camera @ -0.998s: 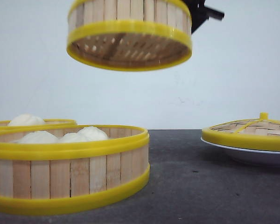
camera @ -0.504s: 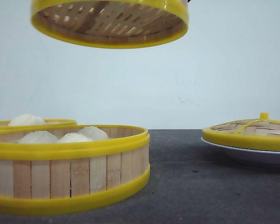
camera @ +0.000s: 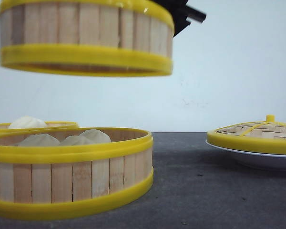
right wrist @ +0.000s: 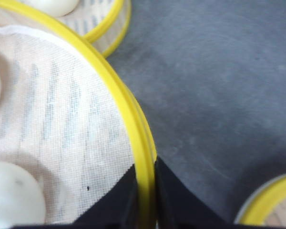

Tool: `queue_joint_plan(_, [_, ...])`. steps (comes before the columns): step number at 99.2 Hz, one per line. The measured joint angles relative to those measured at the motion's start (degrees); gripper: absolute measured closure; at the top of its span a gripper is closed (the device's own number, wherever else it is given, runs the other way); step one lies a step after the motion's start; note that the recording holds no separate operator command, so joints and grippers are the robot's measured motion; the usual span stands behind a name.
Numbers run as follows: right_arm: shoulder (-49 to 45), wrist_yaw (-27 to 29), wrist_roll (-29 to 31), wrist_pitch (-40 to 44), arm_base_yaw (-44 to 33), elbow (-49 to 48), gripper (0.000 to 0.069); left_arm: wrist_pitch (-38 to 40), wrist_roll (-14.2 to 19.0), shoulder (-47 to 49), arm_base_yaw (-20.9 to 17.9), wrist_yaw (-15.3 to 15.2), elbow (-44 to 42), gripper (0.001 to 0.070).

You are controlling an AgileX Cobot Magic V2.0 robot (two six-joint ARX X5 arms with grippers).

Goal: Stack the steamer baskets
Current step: 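Carry the basket with the right gripper over the nearest bun basket, then lower the basket onto the nearest basket and open the right gripper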

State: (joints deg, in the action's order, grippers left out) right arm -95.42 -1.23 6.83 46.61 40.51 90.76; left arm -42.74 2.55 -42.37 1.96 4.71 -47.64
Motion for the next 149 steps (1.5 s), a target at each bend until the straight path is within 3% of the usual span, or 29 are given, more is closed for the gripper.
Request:
queue_joint_plan(29, [0.0,-0.96,-0.79,-9.29,0.04,-9.27,0.0668,0.0,0.0,0.0,0.0,0.0,0.0,0.0162])
queue_joint_plan(54, [-0.31,-2.45,-0.66,-14.1,0.63,-9.92,0.0668,0.0,0.0,0.0,0.0,0.02,0.0,0.0162])
queue_joint_plan(149, [-8.15,-0.15,-0.61,-17.31,1.44,-9.88,0.067,0.0,0.0,0.0,0.0,0.0,0.0,0.0162])
